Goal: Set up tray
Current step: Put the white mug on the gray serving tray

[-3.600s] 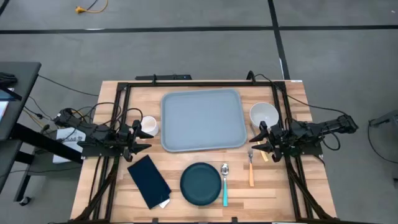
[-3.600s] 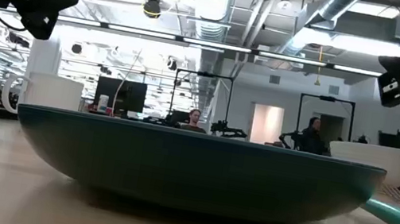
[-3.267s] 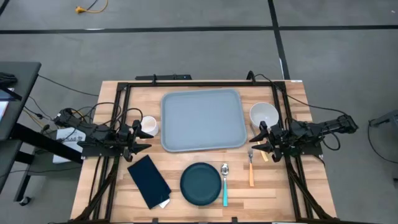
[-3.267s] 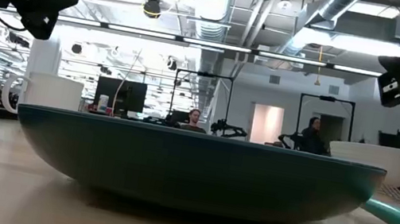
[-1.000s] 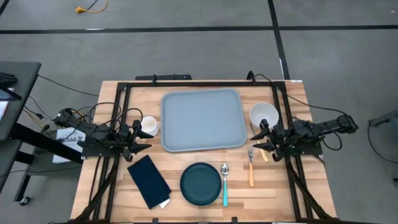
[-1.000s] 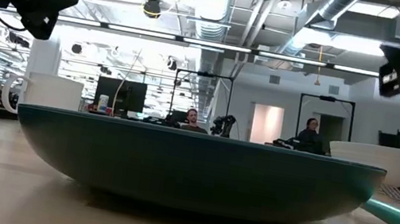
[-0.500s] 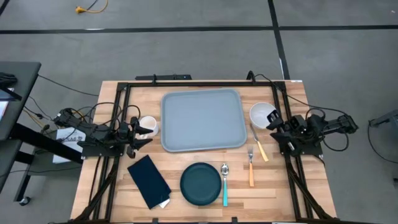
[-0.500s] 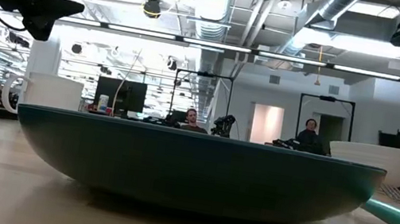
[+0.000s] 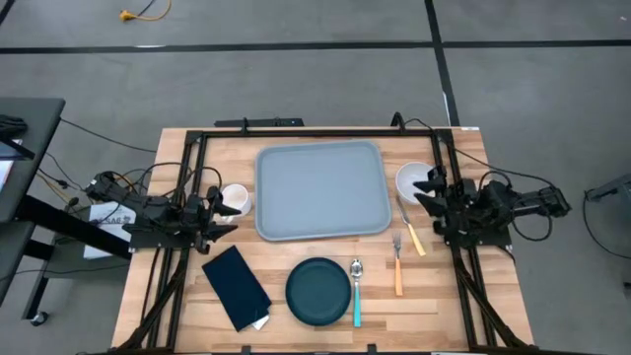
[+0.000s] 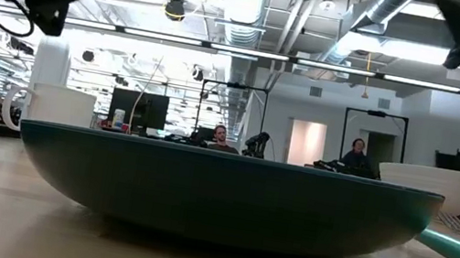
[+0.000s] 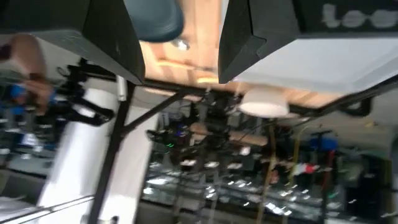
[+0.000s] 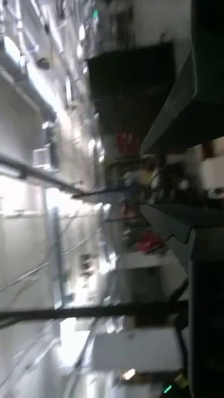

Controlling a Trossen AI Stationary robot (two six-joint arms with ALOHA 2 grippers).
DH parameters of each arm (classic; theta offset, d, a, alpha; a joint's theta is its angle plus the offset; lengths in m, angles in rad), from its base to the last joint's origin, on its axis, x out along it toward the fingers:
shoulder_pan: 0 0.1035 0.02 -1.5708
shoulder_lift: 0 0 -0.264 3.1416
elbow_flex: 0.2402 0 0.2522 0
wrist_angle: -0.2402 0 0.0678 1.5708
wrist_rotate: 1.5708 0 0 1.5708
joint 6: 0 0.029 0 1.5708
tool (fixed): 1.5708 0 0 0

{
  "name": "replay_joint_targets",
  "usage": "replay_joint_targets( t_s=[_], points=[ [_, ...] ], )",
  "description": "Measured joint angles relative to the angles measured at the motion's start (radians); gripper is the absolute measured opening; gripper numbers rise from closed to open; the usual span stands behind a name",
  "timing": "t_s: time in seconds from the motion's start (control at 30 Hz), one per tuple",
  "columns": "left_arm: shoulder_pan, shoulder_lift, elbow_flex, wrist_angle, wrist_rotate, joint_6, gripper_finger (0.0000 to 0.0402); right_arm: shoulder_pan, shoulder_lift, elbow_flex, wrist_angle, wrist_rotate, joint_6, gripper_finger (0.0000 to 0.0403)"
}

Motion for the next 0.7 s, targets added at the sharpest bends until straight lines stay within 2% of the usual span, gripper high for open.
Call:
replay_joint_targets(
  t_s=[0.17, 0.3, 0.47, 0.7],
  points=[
    [0.0, 0.0, 0.008, 0.064, 0.009, 0.085, 0.0193, -0.067, 0.06, 0.116, -0.28, 0.039, 0.065, 0.0135],
    [0.0, -0.001, 0.042, 0.05, 0.009, 0.139, 0.0193, -0.127, 0.171, 0.217, -0.484, 0.131, 0.145, 0.0135],
    [0.0, 0.001, 0.065, 0.028, -0.02, 0.181, 0.0193, -0.205, 0.324, 0.359, -0.717, 0.139, 0.234, 0.0135],
    [0.0, 0.041, 0.087, -0.034, -0.174, 0.152, 0.0193, -0.279, 0.484, 0.443, -0.776, 0.139, 0.196, 0.0133]
  ],
)
